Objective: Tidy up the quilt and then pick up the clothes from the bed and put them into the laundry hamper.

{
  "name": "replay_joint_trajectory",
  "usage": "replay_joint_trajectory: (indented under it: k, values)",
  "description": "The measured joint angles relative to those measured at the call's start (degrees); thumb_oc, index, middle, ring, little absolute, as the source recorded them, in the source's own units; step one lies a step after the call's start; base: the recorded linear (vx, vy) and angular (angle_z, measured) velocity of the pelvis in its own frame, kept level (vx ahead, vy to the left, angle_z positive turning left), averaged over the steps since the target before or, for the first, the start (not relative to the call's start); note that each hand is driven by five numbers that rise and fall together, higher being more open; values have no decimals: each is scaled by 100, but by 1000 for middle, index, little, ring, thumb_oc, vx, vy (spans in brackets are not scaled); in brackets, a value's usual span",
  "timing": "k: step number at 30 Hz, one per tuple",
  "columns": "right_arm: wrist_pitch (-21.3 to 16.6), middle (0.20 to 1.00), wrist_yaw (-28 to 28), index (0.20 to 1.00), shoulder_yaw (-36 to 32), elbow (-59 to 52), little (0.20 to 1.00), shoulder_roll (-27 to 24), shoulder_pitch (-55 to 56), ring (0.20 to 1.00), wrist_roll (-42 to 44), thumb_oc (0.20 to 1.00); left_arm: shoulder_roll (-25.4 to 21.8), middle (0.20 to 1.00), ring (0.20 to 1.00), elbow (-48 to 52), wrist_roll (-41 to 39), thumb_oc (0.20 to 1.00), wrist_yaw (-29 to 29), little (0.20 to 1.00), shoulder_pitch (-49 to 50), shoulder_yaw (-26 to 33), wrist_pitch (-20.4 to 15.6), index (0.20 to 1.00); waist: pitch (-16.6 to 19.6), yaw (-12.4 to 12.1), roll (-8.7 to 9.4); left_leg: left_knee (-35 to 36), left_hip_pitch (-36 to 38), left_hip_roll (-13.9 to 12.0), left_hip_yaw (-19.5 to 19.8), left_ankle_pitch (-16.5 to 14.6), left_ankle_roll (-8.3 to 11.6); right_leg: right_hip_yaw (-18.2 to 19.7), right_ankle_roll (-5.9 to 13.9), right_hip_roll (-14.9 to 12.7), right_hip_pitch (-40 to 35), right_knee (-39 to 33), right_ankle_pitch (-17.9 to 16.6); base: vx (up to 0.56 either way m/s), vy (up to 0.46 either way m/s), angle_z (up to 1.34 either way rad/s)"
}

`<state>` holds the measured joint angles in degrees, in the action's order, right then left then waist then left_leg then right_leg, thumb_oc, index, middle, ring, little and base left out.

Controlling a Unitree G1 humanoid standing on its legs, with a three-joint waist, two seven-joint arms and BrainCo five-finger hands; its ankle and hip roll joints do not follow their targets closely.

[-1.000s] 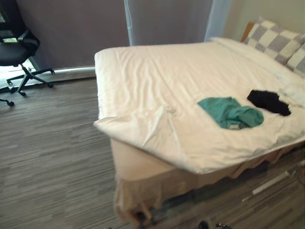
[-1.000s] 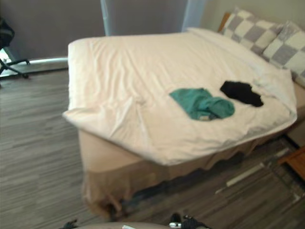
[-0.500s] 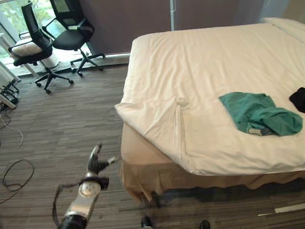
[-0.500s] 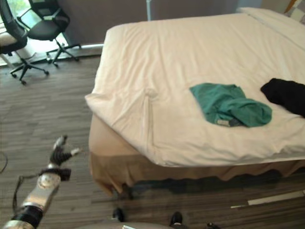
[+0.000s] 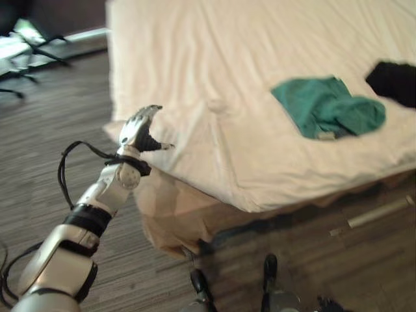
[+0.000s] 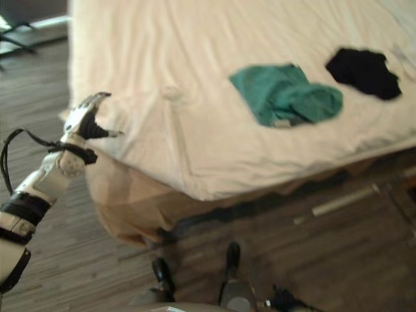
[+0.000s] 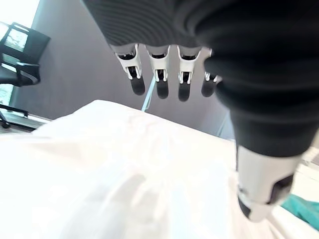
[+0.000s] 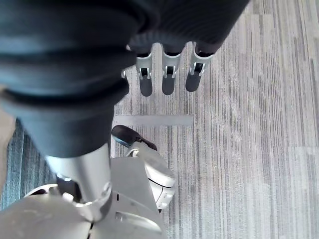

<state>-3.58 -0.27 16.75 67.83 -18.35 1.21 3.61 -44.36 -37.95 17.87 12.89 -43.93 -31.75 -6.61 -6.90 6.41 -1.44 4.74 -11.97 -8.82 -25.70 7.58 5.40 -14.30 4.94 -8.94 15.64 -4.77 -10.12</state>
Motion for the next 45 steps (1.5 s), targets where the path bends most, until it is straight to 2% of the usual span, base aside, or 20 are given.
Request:
replay_joint_trajectory:
  k: [5,6,7,12,16,20,21,22,23,25,27,29,32,33,34,35,39,40,43,45]
  values:
    - [-163,1000,-91,1000,-14,91,1000,-63,-322,1000,348,1000,105,1000,1000,-928,850,1000,307,1000,-1606,-1187,269,1000,-605,132,-159,0,-599,-27,-20,148,-14,55,-45,10,640,0,-108,-103,-10,-6]
    - [-161,1000,-100,1000,-33,191,1000,-66,-377,1000,403,1000,138,859,859,-1075,1121,859,308,859,-1814,-1558,298,859,-689,140,-219,1,-693,-38,-16,154,-10,55,-46,26,733,0,-108,-46,-1,-5]
    - [-161,1000,-108,1000,-29,251,1000,-67,-404,1000,418,1000,264,200,200,-1263,1349,200,334,200,-1869,-1594,321,200,-773,154,-251,0,-690,-43,-23,156,-9,60,-69,35,737,1,-127,-46,-3,-3]
    - [-195,1000,-203,1000,-45,297,1000,-72,-399,1000,651,1000,592,200,200,-1999,1994,200,328,200,-1984,-1855,345,200,-778,152,-272,0,-478,-43,44,156,-8,56,-68,59,509,1,-108,14,-2,1]
    - [-266,1000,-201,1000,-85,297,1000,-74,-397,1000,684,1000,677,200,200,-2147,2170,200,171,200,-1402,-1756,343,200,-761,174,-287,4,37,-53,179,102,25,23,-36,65,-62,-1,24,120,-14,7]
    - [-255,1000,-224,1000,-511,346,1000,-136,-333,1000,1044,1000,596,200,200,-1770,2093,200,-19,200,-166,-1262,322,200,-509,140,-386,23,476,-129,427,-85,81,-133,-11,120,-624,0,225,15,-12,18]
    - [-228,1000,-217,1000,-823,227,1000,-161,-402,1000,1101,1000,315,200,200,-876,2031,200,-175,200,658,-587,316,200,-457,119,-380,40,550,-141,469,-129,118,-168,-30,105,-779,-1,214,109,25,50]
    - [-263,1000,-275,1000,-960,289,1000,-331,-24,1000,1276,1000,152,561,561,-153,1849,561,-249,561,1758,-381,231,561,98,-121,-375,39,587,-170,625,-214,82,-343,5,108,-907,-1,378,87,71,45]
    - [-4,1000,-254,1000,-1507,-360,1000,-448,-168,1000,1287,1000,52,1000,1000,709,1639,1000,-429,1000,3258,835,157,1000,197,-301,-303,40,674,-110,713,-245,123,-403,-5,115,-1091,2,358,87,71,53]
    - [-49,1000,-411,1000,-1608,-836,1000,-727,-49,1000,1295,1000,124,1000,1000,896,1379,1000,-427,1000,3938,1086,53,1000,335,-281,-275,38,832,-75,790,-225,113,-479,31,78,-1304,3,398,36,74,34]
    - [-115,1000,-614,1000,-1643,-1703,1000,-1204,-293,1000,1206,1000,306,1000,1000,710,1137,1000,-510,1000,4679,1354,-50,1000,565,-537,-97,30,914,-28,868,-246,94,-478,81,40,-1434,2,444,31,76,20]
    - [-270,1000,-822,1000,-1678,-2182,1000,-1464,-626,1000,1168,1000,574,1000,1000,579,958,1000,-530,1000,4627,1457,-90,1000,651,-528,43,2,931,8,943,-205,63,-551,83,7,-1491,2,445,17,54,22]
    - [-74,1000,-1022,1000,-1616,-2974,1000,-1639,-959,1000,508,1000,977,1000,1000,59,931,1000,-543,1000,4564,1624,-92,1000,697,-505,115,38,930,23,1029,-225,59,-560,128,-15,-1547,-2,477,13,54,5]
    - [-35,526,-1181,526,-1555,-3707,526,-1862,-1112,526,129,526,1434,1000,1000,-614,926,1000,-479,1000,4504,1718,-72,1000,694,-496,104,39,935,38,1029,-255,33,-559,130,-42,-1551,-4,477,0,0,0]
    - [-42,200,-1245,200,-1432,-3922,200,-1933,-1255,200,-8,200,1560,1000,1000,-1006,928,1000,-504,1000,4510,1623,-42,1000,693,-498,104,39,937,44,1027,-254,33,-556,130,-37,-1551,-5,476,-50,5,-2]
    - [-92,200,-1348,200,-1033,-4055,200,-2030,-1759,200,-245,200,1893,1000,1000,-2058,935,1000,-594,1000,4480,1451,58,1000,687,-488,103,17,942,23,1035,-205,74,-547,109,-7,-1542,-4,461,-44,-8,2]
    - [-167,200,-1454,200,-272,-3701,200,-1784,-2984,200,-299,200,2276,1000,1000,-3203,917,1000,-578,1000,5081,1201,215,1000,606,-886,96,2,648,-60,1207,-91,109,-706,128,84,-1342,-11,478,-174,-52,15]
    - [-183,200,-1432,200,-138,-3664,200,-1722,-3206,200,-298,200,2303,1000,1000,-3339,908,1000,-593,1000,5064,1199,281,1000,544,-913,80,2,590,-72,1258,-49,99,-744,127,102,-1285,-28,477,-257,-48,52]
    - [-317,200,-1359,200,530,-2999,200,-1343,-4709,200,278,200,2278,1000,1000,-3404,514,1000,-389,1000,4705,1084,338,1000,81,-1363,-199,0,-238,-120,1689,276,49,-1010,105,182,-750,10,405,-128,-8,62]
    - [-374,200,-1337,200,839,-2671,200,-1013,-5310,200,587,200,2136,1000,1000,-3397,471,1000,-263,1000,4572,787,325,1000,-204,-1607,-249,-2,-616,-141,1734,457,20,-1061,96,190,-368,161,396,-146,18,31]
